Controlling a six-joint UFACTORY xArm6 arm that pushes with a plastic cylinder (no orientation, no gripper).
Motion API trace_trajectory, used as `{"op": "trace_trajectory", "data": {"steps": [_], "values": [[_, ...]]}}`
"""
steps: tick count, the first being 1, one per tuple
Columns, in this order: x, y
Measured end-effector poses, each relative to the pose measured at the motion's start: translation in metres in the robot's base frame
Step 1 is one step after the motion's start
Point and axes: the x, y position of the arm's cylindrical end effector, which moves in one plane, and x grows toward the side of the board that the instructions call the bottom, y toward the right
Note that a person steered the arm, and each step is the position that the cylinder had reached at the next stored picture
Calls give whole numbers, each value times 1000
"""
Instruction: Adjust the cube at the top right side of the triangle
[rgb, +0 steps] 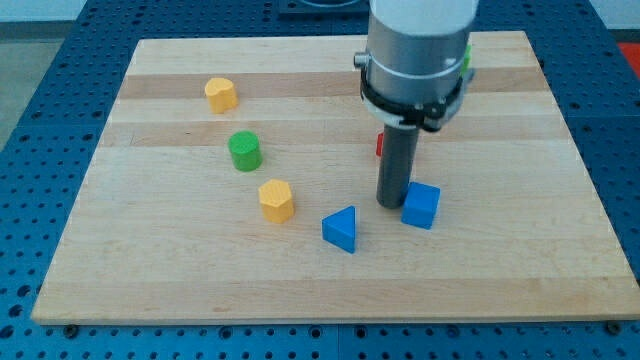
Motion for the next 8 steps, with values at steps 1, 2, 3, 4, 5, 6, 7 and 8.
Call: {"op": "trace_trajectory", "data": {"steps": [1,2,3,4,5,6,7,8], "values": [[34,47],[64,111],[76,164],[55,174],[27,155],[54,116],[83,128],[66,146]]}}
